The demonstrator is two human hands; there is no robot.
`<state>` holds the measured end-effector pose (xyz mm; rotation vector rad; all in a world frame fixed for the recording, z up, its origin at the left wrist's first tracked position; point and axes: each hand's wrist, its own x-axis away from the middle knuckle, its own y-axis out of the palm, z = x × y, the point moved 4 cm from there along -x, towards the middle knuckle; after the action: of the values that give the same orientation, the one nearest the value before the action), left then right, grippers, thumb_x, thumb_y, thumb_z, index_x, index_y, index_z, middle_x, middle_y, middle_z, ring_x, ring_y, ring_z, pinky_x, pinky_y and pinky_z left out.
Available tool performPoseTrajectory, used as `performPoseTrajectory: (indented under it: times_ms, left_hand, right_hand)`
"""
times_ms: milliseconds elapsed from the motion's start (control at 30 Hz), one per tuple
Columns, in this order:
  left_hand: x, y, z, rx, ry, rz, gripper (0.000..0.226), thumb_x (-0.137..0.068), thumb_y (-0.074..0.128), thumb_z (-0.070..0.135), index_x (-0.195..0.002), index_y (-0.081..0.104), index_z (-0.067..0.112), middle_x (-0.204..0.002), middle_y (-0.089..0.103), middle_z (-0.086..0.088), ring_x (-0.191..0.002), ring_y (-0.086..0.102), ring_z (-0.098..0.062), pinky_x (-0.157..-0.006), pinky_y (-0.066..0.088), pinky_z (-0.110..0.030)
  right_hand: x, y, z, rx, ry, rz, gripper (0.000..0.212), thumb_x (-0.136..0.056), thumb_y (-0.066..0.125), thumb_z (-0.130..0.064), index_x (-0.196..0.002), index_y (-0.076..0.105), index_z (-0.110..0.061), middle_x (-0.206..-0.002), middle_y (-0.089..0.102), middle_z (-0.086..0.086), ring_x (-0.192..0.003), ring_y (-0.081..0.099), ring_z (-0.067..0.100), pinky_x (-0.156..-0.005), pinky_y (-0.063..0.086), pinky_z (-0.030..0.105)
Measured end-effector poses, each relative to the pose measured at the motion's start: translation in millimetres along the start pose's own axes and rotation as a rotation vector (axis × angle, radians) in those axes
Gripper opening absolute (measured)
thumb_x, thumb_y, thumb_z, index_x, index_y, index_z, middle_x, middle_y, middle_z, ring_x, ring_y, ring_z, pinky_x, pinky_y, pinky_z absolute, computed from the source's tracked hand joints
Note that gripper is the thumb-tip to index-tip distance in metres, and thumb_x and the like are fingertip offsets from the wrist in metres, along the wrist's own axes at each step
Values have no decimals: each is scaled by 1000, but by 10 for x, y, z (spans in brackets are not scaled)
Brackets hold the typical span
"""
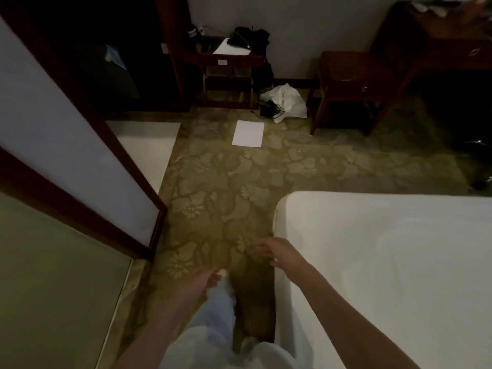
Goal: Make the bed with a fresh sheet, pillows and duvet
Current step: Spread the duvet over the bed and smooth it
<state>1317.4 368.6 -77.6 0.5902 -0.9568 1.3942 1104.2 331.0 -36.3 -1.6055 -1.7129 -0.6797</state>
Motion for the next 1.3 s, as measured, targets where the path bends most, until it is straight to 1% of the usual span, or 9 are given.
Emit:
performPoseTrajectory:
  times_ms: [133,233,367,533,667,900,1033,1133,1300]
  left_hand:
    - [-646,-47,659,-60,-34,-7,22,-101,42,16,-100,60,3,-82,57,-5,-71,52,-12,-53,41,-18]
    - [-1158,-103,1325,-90,-21,-23,24,-101,40,15,-92,61,6,-94,59,-10,-74,52,-11,-63,43,-21]
    - [-1613,33,2386,-145,45,-64,27,-102,37,15,-89,60,8,-79,61,-5,-68,53,-11,-53,44,-20]
    - [-1918,494,3647,-315,142,-197,21,-102,39,17,-90,56,14,-73,61,3,-66,55,-10,-56,35,-21]
    - [-2305,1027,4563,-396,172,-316,25,-102,36,14,-92,58,6,-64,63,6,-59,59,-9,-56,39,-20]
    - [-3023,2205,6043,-526,238,-406,21,-102,38,14,-95,56,5,-70,60,0,-46,59,-2,-49,40,-13]
    - [-3367,2853,6689,-624,228,-408,25,-102,40,11,-84,55,3,-72,56,-5,-34,53,2,-48,40,-19]
    - [-3532,3345,7077,-722,219,-426,25,-102,40,19,-81,54,13,-75,58,-1,-46,58,-2,-53,36,-21]
    - [-3691,4198,7469,-810,186,-473,29,-101,41,15,-80,59,10,-63,61,1,-58,57,-12,-60,38,-25]
  right_hand:
    - [-715,-155,-761,62,-80,25,28,-96,50,-21,-116,63,-7,-124,61,12,-119,56,29,-93,46,33]
    - [-1178,-315,-1309,-2,-67,46,16,-97,50,-23,-95,64,-17,-121,63,13,-111,59,25,-84,48,29]
    - [-1536,-741,-1799,-199,-81,148,27,-100,47,-15,-121,60,-4,-120,61,13,-105,57,20,-68,45,17]
    - [-1871,-1296,-1947,-224,48,311,15,-95,49,-14,-88,62,-11,-100,60,13,-91,51,19,-76,38,29]
    - [-2298,-1767,-2171,-219,112,353,32,-94,48,-7,-120,58,8,-117,60,20,-98,53,24,-73,40,26]
    - [-3047,-2682,-2533,-474,247,444,30,-99,46,-22,-117,62,-5,-120,63,13,-105,55,24,-93,42,36]
    - [-3322,-3594,-3128,-509,110,525,24,-98,48,-21,-109,64,-6,-121,63,16,-116,57,30,-96,45,39]
    - [-3386,-4325,-3612,-548,-7,599,30,-99,46,-20,-116,62,0,-110,66,12,-97,58,16,-72,42,22]
    - [-3445,-5446,-3958,-715,-75,692,32,-100,46,-24,-121,61,-6,-116,64,9,-102,58,14,-95,42,33]
